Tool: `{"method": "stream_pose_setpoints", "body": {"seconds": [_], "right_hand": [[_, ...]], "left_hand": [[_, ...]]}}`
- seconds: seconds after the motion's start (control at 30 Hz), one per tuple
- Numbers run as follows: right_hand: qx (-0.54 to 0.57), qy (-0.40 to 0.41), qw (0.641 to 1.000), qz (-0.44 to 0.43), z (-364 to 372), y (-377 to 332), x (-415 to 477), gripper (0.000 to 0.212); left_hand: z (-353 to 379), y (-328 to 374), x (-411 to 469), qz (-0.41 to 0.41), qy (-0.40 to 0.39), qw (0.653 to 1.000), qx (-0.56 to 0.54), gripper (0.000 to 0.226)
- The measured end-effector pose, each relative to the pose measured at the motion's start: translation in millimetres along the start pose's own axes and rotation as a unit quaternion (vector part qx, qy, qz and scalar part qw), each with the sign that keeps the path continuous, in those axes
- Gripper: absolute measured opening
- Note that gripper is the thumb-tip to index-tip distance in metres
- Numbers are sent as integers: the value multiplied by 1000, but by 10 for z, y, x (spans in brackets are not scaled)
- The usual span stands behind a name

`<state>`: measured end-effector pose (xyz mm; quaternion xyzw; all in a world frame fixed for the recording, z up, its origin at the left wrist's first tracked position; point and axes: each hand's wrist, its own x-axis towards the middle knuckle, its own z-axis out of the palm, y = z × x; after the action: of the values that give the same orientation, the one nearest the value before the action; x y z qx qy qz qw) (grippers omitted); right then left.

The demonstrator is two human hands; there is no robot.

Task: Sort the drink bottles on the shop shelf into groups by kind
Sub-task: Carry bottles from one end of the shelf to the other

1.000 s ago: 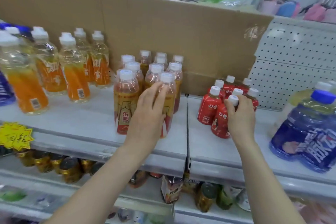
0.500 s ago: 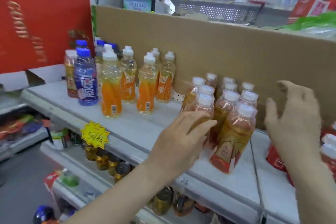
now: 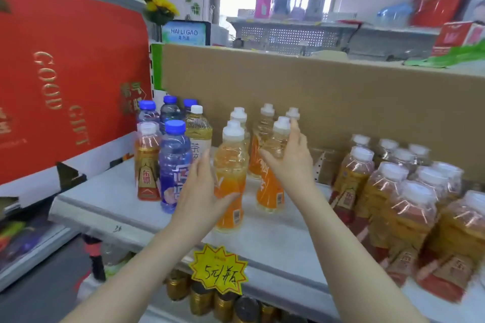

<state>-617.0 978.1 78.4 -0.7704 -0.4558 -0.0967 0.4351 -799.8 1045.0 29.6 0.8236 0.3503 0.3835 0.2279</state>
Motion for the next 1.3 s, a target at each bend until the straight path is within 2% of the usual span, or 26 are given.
{"method": "stream_pose_setpoints", "body": {"seconds": [0.13, 0.23, 0.4, 0.53, 0.7, 0.77, 0.83, 0.87, 0.93, 0.97, 1.03, 1.1, 1.17, 1.2, 1.3], "right_hand": [[-30, 19, 999, 22, 121, 63, 116, 96], [-35, 41, 998, 21, 112, 176, 144, 93], [-47, 62, 997, 24, 79, 337, 209, 92], [-48, 63, 997, 12, 110, 426, 293, 92], [-50, 65, 997, 15, 145, 461, 370, 95], [-47, 63, 997, 20, 146, 431, 369, 95], [-51, 53, 997, 31, 138, 410, 365, 95], [-59, 56, 996, 38, 136, 397, 354, 96], [-83, 101, 991, 38, 141, 331, 312, 97], [-87, 144, 985, 23, 152, 253, 274, 93], [-68, 240, 968, -36, 222, 17, 164, 77], [-23, 264, 959, -103, 411, -276, 51, 59], [27, 192, 969, -150, 718, -532, -53, 47], [50, 131, 979, -151, 878, -647, -103, 50], [73, -22, 991, -114, 1257, -859, -203, 72]], "left_hand": [[332, -162, 280, -35, -61, 994, -84, 100], [494, -190, 513, -38, -79, 991, -100, 94], [703, -178, 828, -65, -118, 980, -148, 110], [847, -197, 1024, -59, -144, 970, -185, 106], [925, -215, 1058, -42, -144, 970, -190, 110], [818, -177, 943, -25, -142, 979, -145, 111], [578, -126, 701, 61, -88, 993, -56, 102], [410, -114, 553, 131, -26, 990, -39, 86], [65, -208, 271, 248, 143, 956, -64, 46], [-94, -335, 176, 269, 224, 934, -75, 36], [-357, -671, 133, 221, 317, 919, -80, 37], [-551, -1038, 256, 100, 319, 937, -103, 50], [-669, -1329, 451, -16, 241, 962, -124, 65], [-698, -1440, 548, -51, 184, 973, -133, 72], [-706, -1634, 733, -71, 35, 989, -128, 72]]}}
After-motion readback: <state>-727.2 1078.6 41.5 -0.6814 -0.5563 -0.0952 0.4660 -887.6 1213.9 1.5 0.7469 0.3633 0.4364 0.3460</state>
